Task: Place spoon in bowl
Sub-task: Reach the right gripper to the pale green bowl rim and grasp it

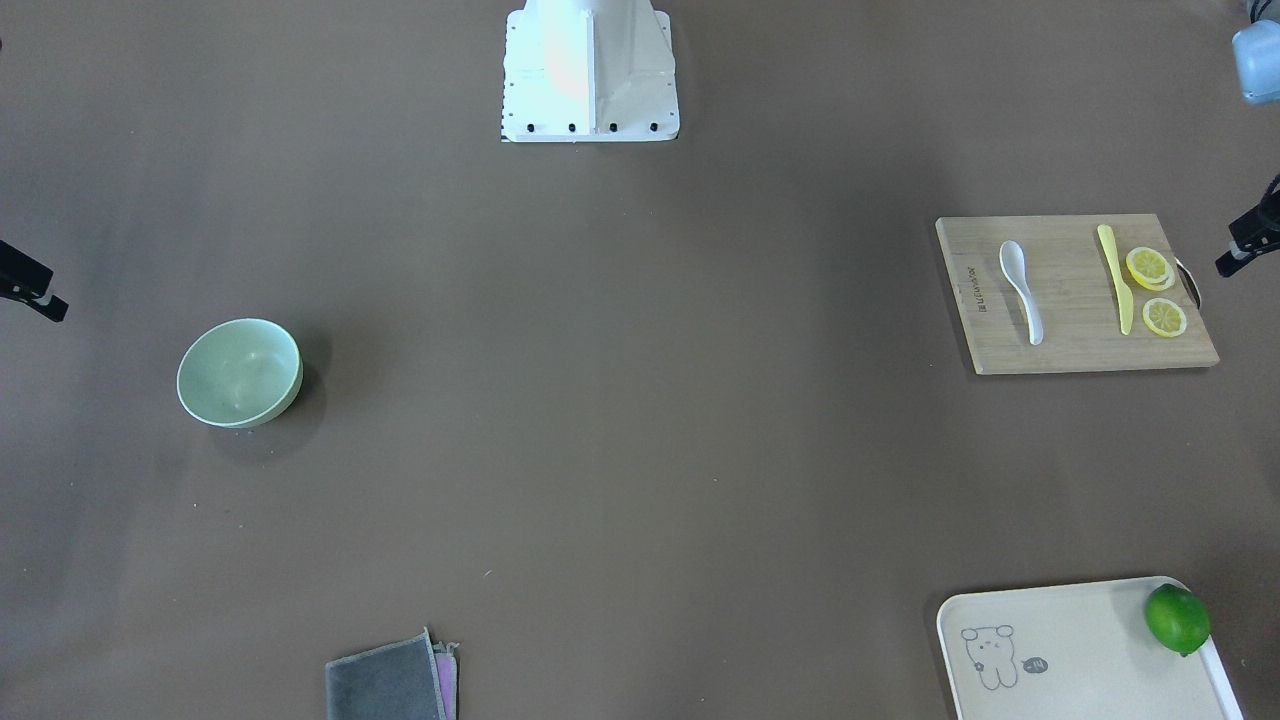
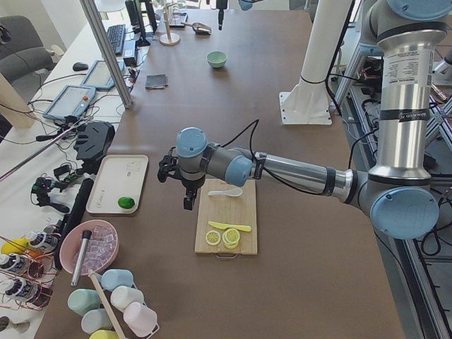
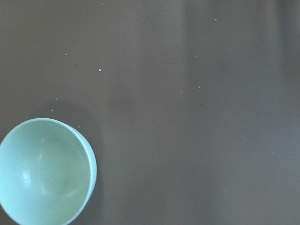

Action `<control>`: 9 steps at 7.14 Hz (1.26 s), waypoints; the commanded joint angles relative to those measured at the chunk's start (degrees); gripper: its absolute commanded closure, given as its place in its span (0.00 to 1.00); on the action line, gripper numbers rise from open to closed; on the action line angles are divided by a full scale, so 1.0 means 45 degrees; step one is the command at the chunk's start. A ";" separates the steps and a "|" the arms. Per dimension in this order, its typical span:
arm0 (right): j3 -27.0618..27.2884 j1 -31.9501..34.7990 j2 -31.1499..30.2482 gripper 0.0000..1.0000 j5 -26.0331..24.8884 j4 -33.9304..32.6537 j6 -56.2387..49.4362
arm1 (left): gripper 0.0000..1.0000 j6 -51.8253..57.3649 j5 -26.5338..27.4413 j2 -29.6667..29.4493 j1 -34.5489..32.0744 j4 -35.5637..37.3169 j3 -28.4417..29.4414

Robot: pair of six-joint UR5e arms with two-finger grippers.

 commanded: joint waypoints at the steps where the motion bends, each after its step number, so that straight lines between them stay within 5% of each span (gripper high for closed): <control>1: -0.0245 -0.1566 0.0810 0.05 -0.1062 0.0104 0.1319 | 0.02 -0.0730 0.0028 -0.0006 0.0575 -0.0242 -0.0046; 5: -0.1962 -0.2763 0.2236 0.20 -0.1496 0.0104 0.1655 | 0.02 -0.2778 0.0750 -0.0006 0.2156 -0.1178 0.0031; 6: -0.2043 -0.2841 0.2317 0.39 -0.1458 0.0104 0.1674 | 0.02 -0.2878 0.1215 0.0052 0.2546 -0.1180 0.0032; 7: -0.2141 -0.2958 0.2318 0.75 -0.1477 0.0104 0.1675 | 0.02 -0.2918 0.1278 0.0149 0.2743 -0.1180 0.0051; 8: -0.2142 -0.2959 0.2337 1.00 -0.1399 0.0085 0.1694 | 0.03 -0.3131 0.1278 0.0247 0.3113 -0.1180 0.0225; 9: -0.1968 -0.2959 0.2685 1.00 -0.1205 0.0085 0.1868 | 0.03 -0.3868 0.1278 0.0267 0.3445 -0.1199 0.0246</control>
